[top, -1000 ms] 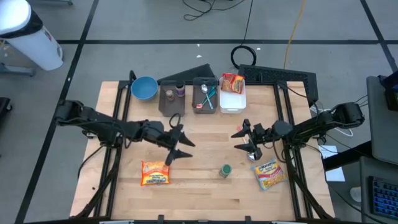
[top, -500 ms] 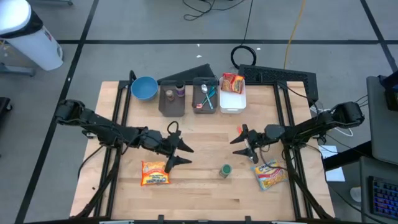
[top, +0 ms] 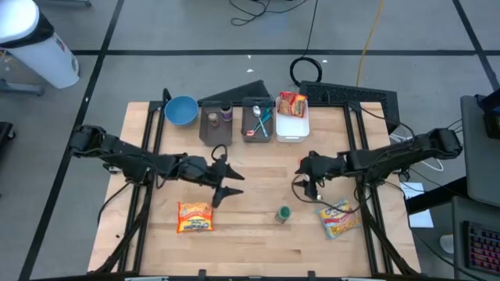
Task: Pick & Place Food Item
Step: Put the orange spoon into the right black bin
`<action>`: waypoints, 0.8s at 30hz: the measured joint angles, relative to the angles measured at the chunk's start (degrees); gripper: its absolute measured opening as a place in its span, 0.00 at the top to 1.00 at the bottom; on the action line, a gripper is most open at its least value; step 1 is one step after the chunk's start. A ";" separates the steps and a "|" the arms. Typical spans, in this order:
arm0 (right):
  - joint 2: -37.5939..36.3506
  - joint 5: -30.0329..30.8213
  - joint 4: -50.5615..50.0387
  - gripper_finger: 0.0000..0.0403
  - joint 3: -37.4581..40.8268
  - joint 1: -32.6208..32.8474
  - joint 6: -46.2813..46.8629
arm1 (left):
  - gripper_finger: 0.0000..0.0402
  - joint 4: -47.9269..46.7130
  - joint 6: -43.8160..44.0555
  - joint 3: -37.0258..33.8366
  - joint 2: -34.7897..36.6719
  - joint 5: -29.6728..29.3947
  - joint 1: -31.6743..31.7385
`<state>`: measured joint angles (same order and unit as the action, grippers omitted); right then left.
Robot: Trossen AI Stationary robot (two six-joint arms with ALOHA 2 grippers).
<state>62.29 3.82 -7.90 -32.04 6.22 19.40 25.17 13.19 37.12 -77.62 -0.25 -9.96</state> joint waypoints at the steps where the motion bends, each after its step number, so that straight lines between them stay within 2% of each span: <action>1: 0.04 0.45 -2.64 0.45 -0.97 0.12 2.70 | 0.39 -0.70 -0.02 0.00 0.00 -0.03 0.52; 4: 0.06 1.56 -11.00 0.45 -3.49 0.96 10.08 | 0.39 -2.84 -0.26 0.00 0.00 -0.01 1.84; 7: 0.07 6.18 -17.27 0.45 -5.04 2.41 16.75 | 0.39 -4.25 -2.19 -0.02 0.00 -0.01 2.89; 9: 0.08 9.48 -19.06 0.45 -5.19 3.40 20.50 | 0.39 -4.48 -3.50 -0.02 0.00 0.04 3.46; 12: 0.14 11.35 -20.49 0.45 -5.19 4.08 24.31 | 0.39 -4.50 -5.40 -0.02 0.00 0.08 4.21; 16: 1.02 12.48 -20.54 0.45 -5.19 4.04 25.83 | 0.39 -5.05 -7.43 -0.02 0.02 0.12 5.16; 21: 2.42 12.42 -16.02 0.45 -5.35 3.37 22.60 | 0.39 -6.14 -8.21 -0.02 0.02 0.13 6.14; 24: 3.50 12.36 -19.18 0.45 -6.77 2.82 22.56 | 0.39 -6.71 -8.21 -0.02 0.02 0.13 6.25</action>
<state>65.79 16.18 -27.08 -38.81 9.04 41.96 18.46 4.97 37.10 -77.60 -0.12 -3.70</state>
